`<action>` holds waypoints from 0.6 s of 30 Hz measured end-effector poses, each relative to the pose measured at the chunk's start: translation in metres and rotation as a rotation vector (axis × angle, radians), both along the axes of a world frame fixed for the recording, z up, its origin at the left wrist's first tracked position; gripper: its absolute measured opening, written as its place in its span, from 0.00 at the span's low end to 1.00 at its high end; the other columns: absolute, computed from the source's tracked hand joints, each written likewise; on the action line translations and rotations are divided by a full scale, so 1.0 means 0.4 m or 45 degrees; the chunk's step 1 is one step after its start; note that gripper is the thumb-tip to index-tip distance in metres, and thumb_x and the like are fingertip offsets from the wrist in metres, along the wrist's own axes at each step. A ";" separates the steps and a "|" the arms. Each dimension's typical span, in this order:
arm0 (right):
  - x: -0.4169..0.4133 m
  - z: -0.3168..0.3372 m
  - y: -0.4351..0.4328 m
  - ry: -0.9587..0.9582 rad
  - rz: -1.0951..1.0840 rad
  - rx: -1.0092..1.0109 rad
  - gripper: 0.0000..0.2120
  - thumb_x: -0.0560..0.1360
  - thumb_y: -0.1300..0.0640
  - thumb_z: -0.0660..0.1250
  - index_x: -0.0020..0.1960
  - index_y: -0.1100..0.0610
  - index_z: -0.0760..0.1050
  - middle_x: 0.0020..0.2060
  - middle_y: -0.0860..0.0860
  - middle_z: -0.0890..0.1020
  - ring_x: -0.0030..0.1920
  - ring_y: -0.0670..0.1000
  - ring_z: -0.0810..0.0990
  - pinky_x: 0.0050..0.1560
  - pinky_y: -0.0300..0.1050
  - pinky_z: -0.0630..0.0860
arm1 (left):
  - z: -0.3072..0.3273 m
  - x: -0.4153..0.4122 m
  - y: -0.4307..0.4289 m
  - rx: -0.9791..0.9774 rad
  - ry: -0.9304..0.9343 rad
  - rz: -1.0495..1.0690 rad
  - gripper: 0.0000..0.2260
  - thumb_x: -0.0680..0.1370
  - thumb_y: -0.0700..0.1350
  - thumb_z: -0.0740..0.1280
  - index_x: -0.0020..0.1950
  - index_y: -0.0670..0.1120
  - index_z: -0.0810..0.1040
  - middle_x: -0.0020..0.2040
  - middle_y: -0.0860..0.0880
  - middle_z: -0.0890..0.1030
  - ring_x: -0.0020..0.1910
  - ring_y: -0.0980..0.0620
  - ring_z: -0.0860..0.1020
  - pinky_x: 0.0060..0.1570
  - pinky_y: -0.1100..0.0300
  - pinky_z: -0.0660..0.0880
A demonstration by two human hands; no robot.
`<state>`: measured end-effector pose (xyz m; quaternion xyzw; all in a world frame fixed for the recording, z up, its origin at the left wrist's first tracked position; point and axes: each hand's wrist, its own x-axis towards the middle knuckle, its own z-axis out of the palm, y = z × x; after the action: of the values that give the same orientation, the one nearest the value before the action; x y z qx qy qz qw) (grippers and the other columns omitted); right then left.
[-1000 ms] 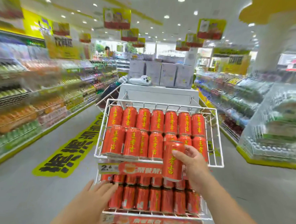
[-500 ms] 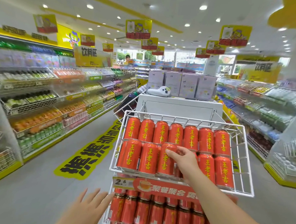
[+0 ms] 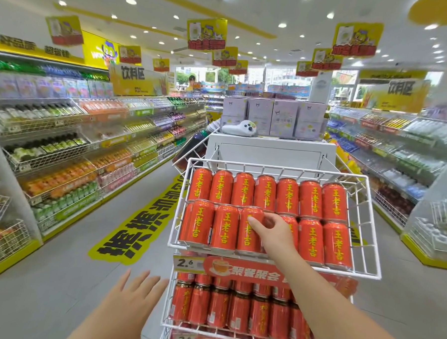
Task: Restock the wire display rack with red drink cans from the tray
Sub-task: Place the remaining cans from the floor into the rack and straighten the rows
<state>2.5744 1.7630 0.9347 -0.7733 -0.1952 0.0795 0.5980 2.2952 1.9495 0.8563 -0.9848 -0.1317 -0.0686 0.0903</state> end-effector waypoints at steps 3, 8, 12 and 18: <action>-0.005 0.001 -0.002 -0.058 -0.015 -0.072 0.29 0.71 0.37 0.72 0.67 0.50 0.75 0.60 0.46 0.80 0.56 0.56 0.83 0.56 0.59 0.82 | 0.025 0.005 -0.032 0.021 -0.004 0.026 0.48 0.63 0.83 0.49 0.63 0.47 0.73 0.51 0.52 0.86 0.50 0.45 0.86 0.57 0.46 0.64; -0.007 0.013 -0.006 -0.107 -0.031 -0.136 0.28 0.73 0.40 0.72 0.68 0.54 0.77 0.62 0.49 0.82 0.58 0.54 0.81 0.60 0.52 0.79 | 0.017 0.010 -0.050 0.036 -0.003 -0.008 0.48 0.64 0.82 0.46 0.65 0.46 0.72 0.51 0.50 0.86 0.53 0.44 0.85 0.58 0.44 0.64; -0.012 0.020 -0.006 -0.116 -0.030 -0.173 0.28 0.76 0.43 0.71 0.71 0.57 0.74 0.65 0.52 0.79 0.62 0.53 0.78 0.62 0.48 0.74 | 0.016 0.012 -0.054 0.012 0.006 0.003 0.49 0.64 0.83 0.47 0.65 0.46 0.72 0.52 0.49 0.86 0.53 0.44 0.85 0.59 0.44 0.63; -0.016 0.014 -0.006 -0.196 -0.060 -0.225 0.27 0.77 0.42 0.69 0.70 0.57 0.75 0.65 0.53 0.79 0.62 0.53 0.78 0.56 0.44 0.74 | 0.013 -0.005 -0.060 0.042 -0.030 -0.032 0.48 0.65 0.83 0.46 0.66 0.46 0.72 0.52 0.50 0.86 0.53 0.44 0.85 0.59 0.44 0.63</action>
<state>2.5679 1.7605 0.9405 -0.8312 -0.2145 0.0224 0.5124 2.2933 1.9255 0.8617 -0.9839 -0.1192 -0.0834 0.1040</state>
